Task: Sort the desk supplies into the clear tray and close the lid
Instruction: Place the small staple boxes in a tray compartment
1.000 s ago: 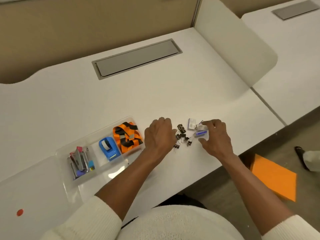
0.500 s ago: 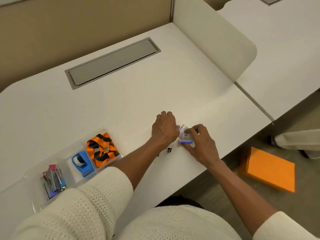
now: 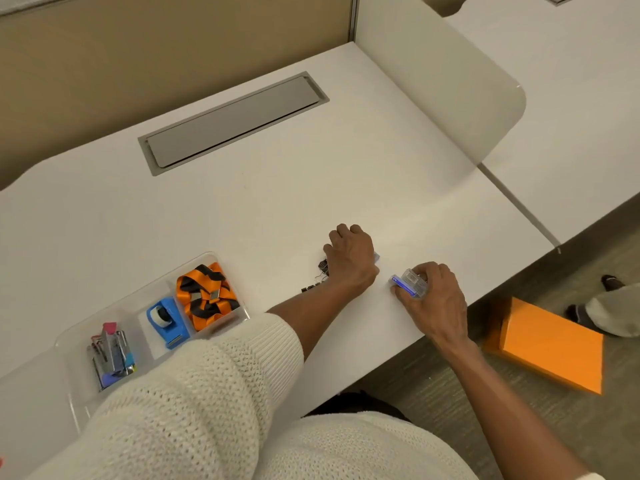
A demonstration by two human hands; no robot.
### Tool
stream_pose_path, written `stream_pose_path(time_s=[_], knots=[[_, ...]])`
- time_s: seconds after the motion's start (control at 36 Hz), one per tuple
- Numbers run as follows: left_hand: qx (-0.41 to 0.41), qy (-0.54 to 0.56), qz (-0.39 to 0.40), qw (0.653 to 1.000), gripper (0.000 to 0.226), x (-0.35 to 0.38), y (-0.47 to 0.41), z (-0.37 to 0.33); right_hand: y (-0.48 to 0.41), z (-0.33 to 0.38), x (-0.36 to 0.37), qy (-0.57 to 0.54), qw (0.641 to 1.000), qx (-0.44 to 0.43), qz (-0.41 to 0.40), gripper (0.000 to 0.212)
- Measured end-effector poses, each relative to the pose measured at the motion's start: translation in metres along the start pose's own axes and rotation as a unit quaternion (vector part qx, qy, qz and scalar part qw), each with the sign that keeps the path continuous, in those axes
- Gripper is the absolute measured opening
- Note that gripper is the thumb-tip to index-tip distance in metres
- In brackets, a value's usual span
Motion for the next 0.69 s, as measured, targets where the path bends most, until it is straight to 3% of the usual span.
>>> stream_pose_path(time_s=[0.22, 0.47, 0.61, 0.69], knots=[[0.012, -0.001, 0.008, 1.0, 0.067, -0.005, -0.006, 0.007, 0.0, 0.011, 0.003, -0.063, 0.997, 0.036, 0.004, 0.055], [0.08, 0.052, 0.005, 0.995, 0.038, -0.008, -0.001, 0.017, -0.001, 0.024, 0.002, -0.106, 0.992, 0.068, 0.004, 0.059], [0.084, 0.113, 0.011, 0.99, 0.056, -0.026, 0.012, 0.025, -0.002, 0.036, 0.001, -0.133, 0.987, 0.087, 0.001, 0.061], [0.071, 0.14, -0.018, 0.987, 0.054, -0.043, 0.025, 0.035, -0.001, 0.051, -0.003, -0.17, 0.98, 0.104, -0.005, 0.07]])
Point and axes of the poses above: each hand's wrist, its own y-axis away from the middle knuckle, its own x-axis out of the palm, z = x × y, the point moved 1 cm from there along -y, towards the middle knuckle, and after that the axes turned 4 degrees about x, right-handed, at the moved point
